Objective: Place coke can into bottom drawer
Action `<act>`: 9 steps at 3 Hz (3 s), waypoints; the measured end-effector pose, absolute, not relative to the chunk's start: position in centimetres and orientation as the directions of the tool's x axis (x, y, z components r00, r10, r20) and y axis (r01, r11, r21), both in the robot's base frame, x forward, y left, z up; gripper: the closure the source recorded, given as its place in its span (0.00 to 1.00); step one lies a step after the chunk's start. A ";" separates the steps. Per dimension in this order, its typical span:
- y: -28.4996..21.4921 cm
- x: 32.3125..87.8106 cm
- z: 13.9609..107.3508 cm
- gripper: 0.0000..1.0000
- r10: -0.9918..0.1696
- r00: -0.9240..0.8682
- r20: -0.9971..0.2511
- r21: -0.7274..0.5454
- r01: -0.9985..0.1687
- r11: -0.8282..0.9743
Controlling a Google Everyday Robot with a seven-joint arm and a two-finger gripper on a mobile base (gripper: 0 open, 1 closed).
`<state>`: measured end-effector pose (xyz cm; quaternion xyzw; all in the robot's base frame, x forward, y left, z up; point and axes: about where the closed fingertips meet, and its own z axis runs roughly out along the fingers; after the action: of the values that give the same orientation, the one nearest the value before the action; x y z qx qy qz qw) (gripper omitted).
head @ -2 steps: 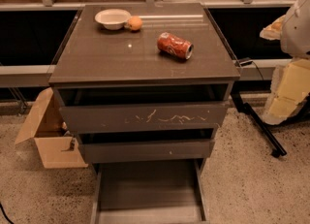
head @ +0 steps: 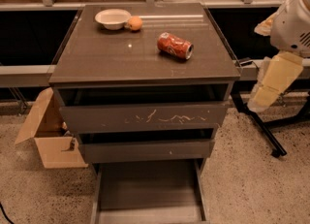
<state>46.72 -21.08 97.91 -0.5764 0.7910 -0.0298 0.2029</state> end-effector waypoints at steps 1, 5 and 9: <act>-19.6 49.8 96.6 0.00 -0.893 -0.266 -0.364 -0.259 -0.892 0.371; -15.0 60.7 93.6 0.00 -0.775 -0.245 -0.583 -0.177 -0.892 0.415; -12.3 74.9 87.2 0.00 -0.613 -0.382 -0.692 -0.083 -0.801 0.592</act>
Offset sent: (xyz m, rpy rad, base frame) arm 0.1064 0.0742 -0.0411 0.4622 -0.0230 -0.0295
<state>74.89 -12.27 87.17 -0.4310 0.8203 0.1340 0.3512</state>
